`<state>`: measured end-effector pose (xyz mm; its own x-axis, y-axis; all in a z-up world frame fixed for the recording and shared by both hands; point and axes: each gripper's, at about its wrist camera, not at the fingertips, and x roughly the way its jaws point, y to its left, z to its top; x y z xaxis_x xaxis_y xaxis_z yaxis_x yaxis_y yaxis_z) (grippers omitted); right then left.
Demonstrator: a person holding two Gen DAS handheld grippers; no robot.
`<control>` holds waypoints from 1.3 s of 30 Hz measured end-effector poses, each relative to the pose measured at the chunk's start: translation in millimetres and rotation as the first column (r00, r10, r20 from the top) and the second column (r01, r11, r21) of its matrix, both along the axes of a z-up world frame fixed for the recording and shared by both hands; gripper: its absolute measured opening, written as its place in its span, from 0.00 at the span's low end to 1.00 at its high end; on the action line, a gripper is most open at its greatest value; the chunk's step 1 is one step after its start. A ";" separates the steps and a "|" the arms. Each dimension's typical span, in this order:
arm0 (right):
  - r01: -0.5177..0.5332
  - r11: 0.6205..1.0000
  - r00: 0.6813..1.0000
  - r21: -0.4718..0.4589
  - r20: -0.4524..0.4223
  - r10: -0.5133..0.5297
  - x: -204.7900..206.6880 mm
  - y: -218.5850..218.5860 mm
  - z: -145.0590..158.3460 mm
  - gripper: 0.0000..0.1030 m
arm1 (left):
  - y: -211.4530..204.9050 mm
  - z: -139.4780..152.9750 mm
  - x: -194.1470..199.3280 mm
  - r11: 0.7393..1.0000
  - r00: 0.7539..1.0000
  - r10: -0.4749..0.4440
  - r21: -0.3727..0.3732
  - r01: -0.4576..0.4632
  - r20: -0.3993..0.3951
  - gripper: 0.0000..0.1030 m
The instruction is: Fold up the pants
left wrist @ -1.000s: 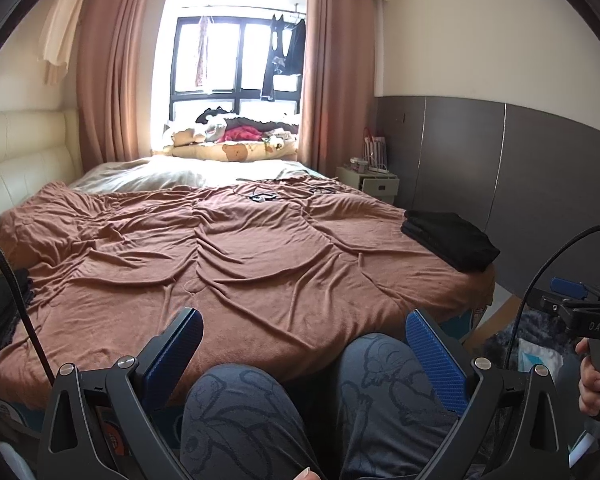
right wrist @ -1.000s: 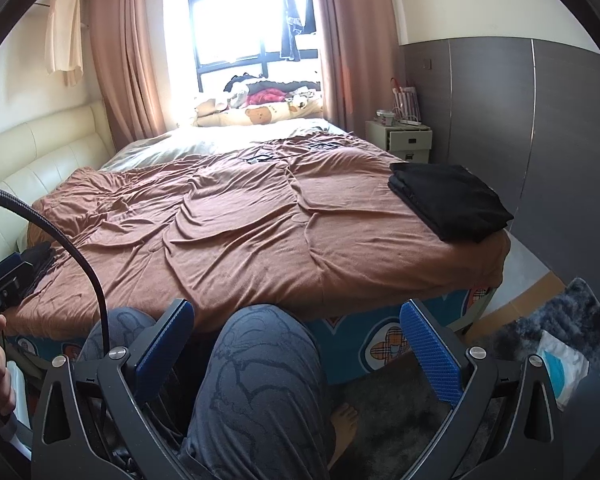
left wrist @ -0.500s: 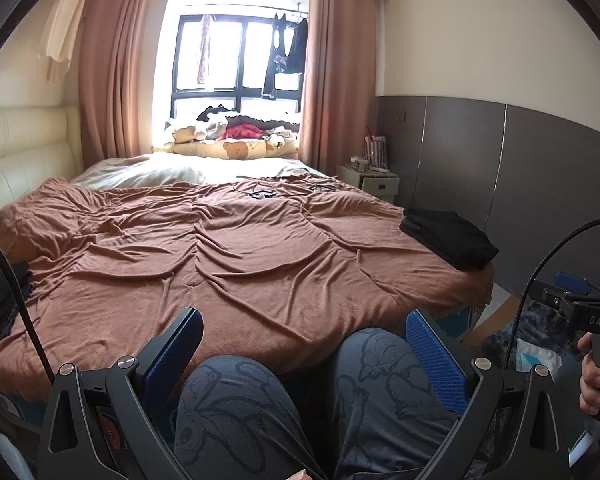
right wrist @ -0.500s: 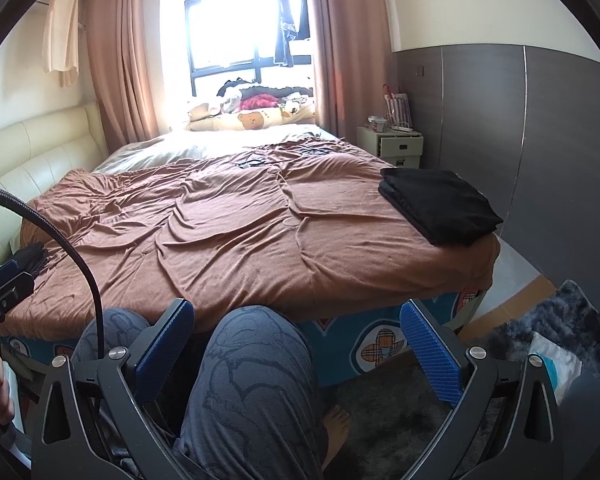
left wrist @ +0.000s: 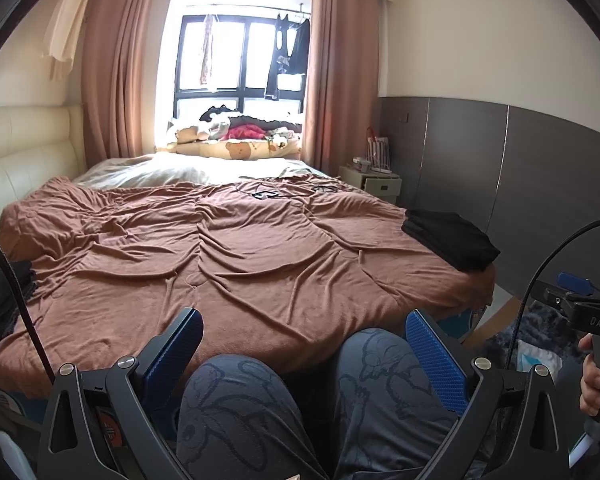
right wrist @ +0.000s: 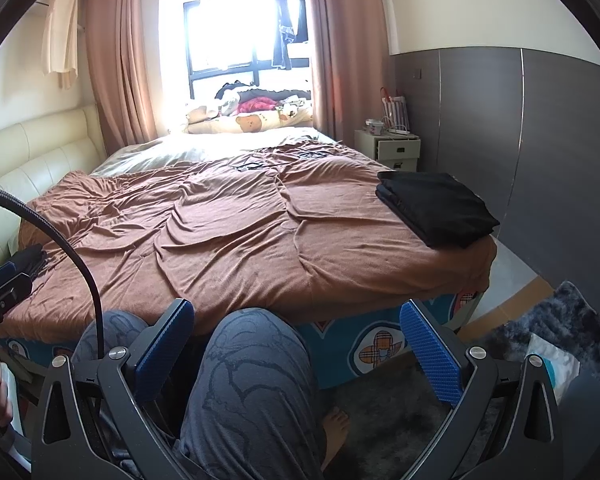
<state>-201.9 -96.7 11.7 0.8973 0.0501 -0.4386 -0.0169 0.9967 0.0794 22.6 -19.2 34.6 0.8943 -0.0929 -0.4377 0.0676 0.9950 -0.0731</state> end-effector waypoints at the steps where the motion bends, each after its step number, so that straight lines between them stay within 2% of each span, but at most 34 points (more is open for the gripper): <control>1: -0.001 1.000 1.000 0.001 -0.001 0.001 0.5 -1.2 0.3 1.00 | 0.0 0.0 -0.1 1.000 1.000 0.001 0.001 -0.001 0.001 0.99; 21: -0.012 1.000 1.000 0.014 0.001 0.012 0.6 -9.2 2.8 1.00 | -2.3 2.1 -3.9 1.000 1.000 0.001 0.003 -0.001 0.007 0.99; 39: -0.003 1.000 1.000 -0.010 0.017 0.003 -1.9 -8.7 3.1 1.00 | -3.8 3.8 -7.4 1.000 1.000 -0.006 0.003 0.006 0.013 0.99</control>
<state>-203.8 -105.4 14.8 0.9044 0.0487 -0.4239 -0.0212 0.9974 0.0692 15.2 -23.0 38.4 0.8992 -0.0967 -0.4267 0.0741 0.9948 -0.0692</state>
